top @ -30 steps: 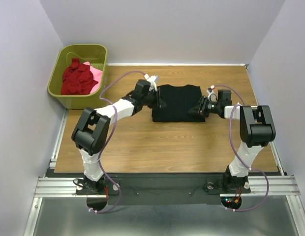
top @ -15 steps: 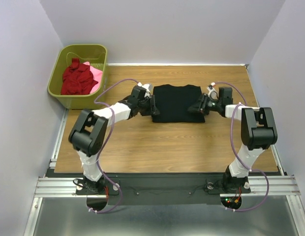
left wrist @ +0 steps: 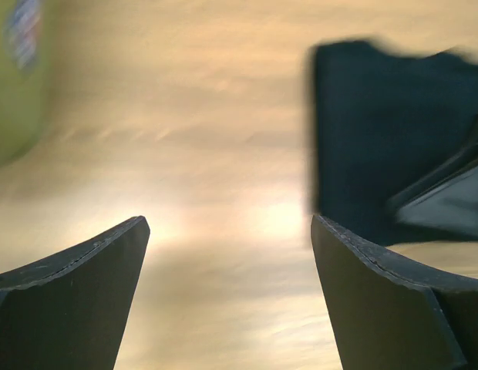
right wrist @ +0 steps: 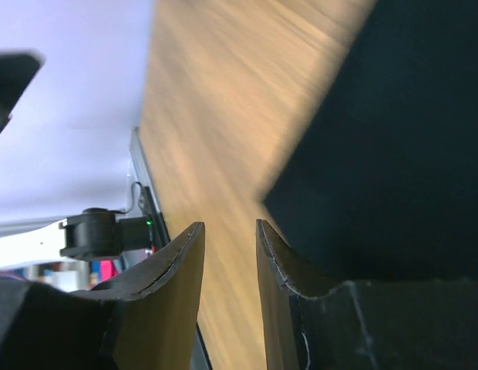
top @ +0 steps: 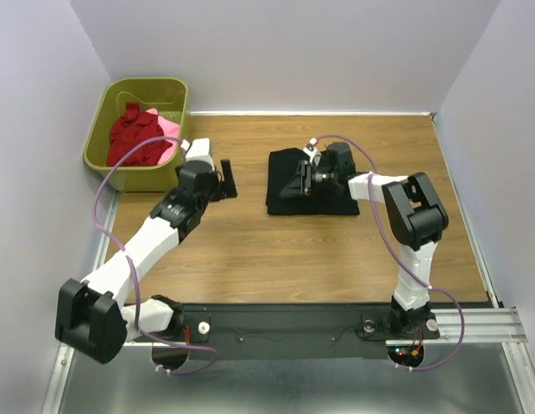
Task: Fold and stack the t-shirts
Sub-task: Fold the tshirt, then neatly place the folded tshirt to the corner
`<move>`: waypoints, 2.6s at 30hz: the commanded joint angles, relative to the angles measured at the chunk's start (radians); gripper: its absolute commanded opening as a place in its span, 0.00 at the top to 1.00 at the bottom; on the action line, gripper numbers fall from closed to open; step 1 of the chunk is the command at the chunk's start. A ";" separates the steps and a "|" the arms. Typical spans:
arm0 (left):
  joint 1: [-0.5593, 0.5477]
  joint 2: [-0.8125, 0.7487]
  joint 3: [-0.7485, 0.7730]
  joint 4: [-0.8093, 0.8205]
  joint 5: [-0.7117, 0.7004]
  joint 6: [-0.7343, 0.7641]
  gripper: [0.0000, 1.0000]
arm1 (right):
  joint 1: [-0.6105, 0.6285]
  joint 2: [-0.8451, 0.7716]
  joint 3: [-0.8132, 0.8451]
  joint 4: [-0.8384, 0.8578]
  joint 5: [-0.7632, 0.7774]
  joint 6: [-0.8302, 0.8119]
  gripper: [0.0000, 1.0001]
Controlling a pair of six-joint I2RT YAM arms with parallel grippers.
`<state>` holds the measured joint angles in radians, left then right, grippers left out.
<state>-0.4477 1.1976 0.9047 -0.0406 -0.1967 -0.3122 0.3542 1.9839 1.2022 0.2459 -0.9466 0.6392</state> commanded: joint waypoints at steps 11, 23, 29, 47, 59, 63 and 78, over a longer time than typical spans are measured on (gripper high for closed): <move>0.000 -0.133 -0.155 0.028 -0.271 0.058 0.01 | -0.023 0.081 -0.044 0.033 -0.028 0.002 0.65; 0.001 -0.165 -0.168 0.036 -0.283 0.068 0.02 | -0.149 -0.096 -0.167 -0.101 -0.107 -0.094 0.64; 0.001 -0.153 -0.167 0.036 -0.290 0.073 0.02 | -0.173 0.019 -0.236 -0.135 -0.103 -0.194 0.66; 0.000 -0.051 -0.120 0.152 -0.034 -0.008 0.02 | -0.360 -0.107 0.049 -0.165 -0.008 -0.108 0.63; -0.020 0.557 0.426 0.308 0.310 -0.062 0.08 | -0.385 0.116 0.301 -0.161 0.003 -0.098 0.62; -0.019 0.770 0.562 0.317 0.368 -0.073 0.21 | -0.394 0.223 0.361 -0.158 -0.003 -0.096 0.62; 0.046 1.082 0.700 0.275 0.428 -0.168 0.42 | -0.524 0.389 0.399 -0.157 0.023 -0.081 0.60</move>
<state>-0.4294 2.2715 1.6005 0.2470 0.2142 -0.4564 -0.1268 2.3928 1.6154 0.0818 -0.9882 0.5812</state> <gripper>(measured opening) 0.588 0.382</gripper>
